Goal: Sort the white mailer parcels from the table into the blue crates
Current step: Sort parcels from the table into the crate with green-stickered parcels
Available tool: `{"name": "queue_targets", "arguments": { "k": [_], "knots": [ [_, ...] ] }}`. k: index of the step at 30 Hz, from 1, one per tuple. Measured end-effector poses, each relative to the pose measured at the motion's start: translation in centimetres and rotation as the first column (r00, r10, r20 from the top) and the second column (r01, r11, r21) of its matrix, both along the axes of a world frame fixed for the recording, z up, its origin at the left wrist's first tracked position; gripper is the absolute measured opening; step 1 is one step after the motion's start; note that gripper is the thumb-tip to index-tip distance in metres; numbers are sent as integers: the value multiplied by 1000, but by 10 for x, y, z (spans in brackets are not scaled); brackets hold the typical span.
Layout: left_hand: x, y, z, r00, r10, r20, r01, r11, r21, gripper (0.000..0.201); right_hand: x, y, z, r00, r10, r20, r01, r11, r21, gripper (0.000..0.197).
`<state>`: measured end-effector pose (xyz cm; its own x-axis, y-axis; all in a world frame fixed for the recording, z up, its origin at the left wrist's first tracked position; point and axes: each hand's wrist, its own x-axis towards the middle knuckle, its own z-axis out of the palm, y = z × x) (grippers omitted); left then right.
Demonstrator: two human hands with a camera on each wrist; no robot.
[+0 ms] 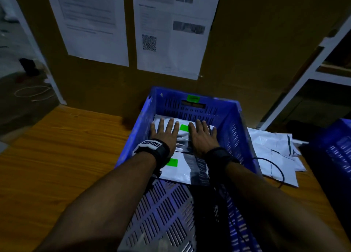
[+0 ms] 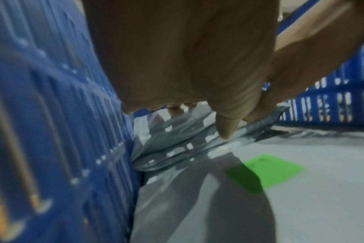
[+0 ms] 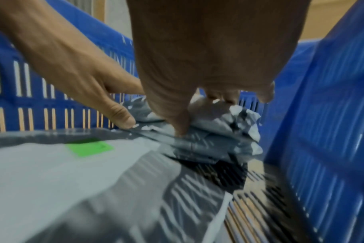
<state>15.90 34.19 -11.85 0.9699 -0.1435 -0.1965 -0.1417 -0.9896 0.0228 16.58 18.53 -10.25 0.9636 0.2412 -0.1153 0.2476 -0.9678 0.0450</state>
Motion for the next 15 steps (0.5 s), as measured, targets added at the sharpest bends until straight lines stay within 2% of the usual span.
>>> {"name": "queue_targets", "arguments": {
  "k": [4,9,15],
  "knots": [
    [3,-1,0,1000,-7,17,7,1000,5,85,4,5,-1,995,90,48,-90,996,-15,75],
    [9,1,1,993,-14,121,9,999,41,94,11,5,-1,990,123,67,-123,992,1,64],
    [20,-1,7,956,-27,293,3,996,84,65,18,2,6,965,191,180,-187,982,-42,54]
  ]
}}
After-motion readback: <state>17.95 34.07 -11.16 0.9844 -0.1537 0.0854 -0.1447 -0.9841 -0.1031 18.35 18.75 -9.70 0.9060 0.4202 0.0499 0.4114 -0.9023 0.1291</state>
